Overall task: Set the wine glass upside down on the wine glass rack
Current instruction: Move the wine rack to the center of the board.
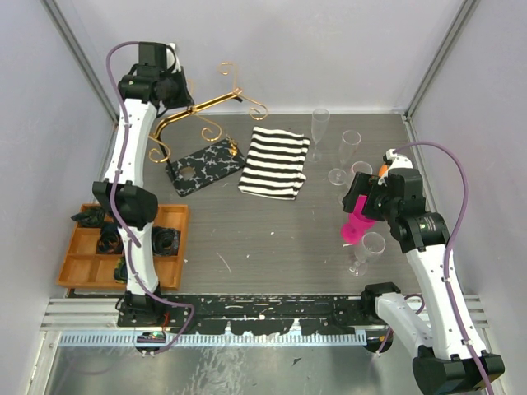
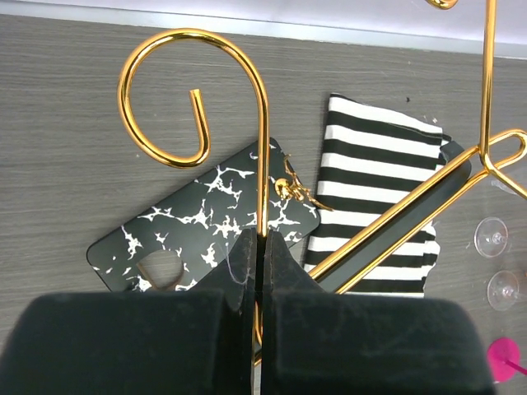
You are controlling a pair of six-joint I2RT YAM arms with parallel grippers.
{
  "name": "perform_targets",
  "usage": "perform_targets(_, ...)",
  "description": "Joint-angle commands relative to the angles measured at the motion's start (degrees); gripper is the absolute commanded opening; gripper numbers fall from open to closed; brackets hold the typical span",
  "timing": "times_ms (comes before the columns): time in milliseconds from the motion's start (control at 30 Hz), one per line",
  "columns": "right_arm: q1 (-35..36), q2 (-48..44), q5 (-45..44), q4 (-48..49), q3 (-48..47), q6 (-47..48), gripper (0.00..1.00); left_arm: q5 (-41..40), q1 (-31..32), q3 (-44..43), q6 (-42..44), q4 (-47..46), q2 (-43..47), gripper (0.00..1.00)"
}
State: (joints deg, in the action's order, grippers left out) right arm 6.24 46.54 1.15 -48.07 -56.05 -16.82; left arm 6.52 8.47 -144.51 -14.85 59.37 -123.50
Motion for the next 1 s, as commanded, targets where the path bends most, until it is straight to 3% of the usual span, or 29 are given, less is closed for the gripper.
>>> perform_targets(0, -0.26, -0.29, -0.14, 2.28, -0.29, 0.34, 1.00, 5.20, 5.69, -0.68, -0.90, 2.65, -0.41, 0.00)
perform_targets(267, -0.27, 0.15, -0.09, 2.42, -0.10, 0.38, 1.00, 7.12, 9.65, 0.99, -2.35, 3.06, 0.78, 0.00)
perform_targets(967, -0.26, 0.02, -0.10, 2.67, -0.24, 0.21, 1.00, -2.56, 13.58, 14.07, -4.41, 8.97, 11.04, 0.00)
